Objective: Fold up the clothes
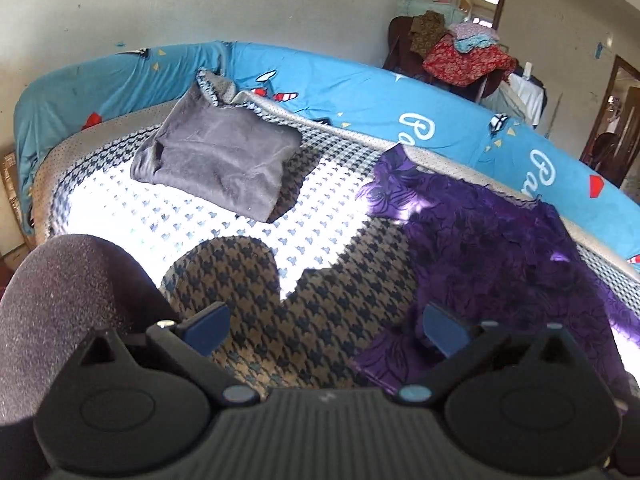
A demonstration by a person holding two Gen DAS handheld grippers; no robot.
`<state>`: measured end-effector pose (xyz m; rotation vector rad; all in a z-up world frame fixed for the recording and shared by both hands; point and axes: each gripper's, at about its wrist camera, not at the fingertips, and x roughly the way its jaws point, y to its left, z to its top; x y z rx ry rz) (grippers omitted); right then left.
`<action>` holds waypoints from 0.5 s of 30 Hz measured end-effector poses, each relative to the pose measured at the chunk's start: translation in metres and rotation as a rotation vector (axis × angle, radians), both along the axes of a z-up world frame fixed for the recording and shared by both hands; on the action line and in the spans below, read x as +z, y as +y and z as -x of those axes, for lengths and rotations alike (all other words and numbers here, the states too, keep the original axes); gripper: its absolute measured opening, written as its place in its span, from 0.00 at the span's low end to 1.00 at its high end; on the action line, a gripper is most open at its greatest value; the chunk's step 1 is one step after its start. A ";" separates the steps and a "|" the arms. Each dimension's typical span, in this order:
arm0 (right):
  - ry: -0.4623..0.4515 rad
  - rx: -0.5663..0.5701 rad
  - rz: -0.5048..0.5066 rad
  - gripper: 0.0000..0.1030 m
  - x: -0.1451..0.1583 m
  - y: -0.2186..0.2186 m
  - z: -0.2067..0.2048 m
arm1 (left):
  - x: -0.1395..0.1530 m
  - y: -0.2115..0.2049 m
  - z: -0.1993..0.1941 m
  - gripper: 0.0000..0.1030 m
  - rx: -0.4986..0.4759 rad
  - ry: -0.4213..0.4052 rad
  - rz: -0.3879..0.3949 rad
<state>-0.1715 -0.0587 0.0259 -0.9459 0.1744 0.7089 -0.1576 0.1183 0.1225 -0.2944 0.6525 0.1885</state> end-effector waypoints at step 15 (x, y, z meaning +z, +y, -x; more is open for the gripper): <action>0.058 -0.150 -0.087 0.38 0.019 -0.046 -0.004 | -0.042 -0.059 -0.077 1.00 -0.241 0.114 0.064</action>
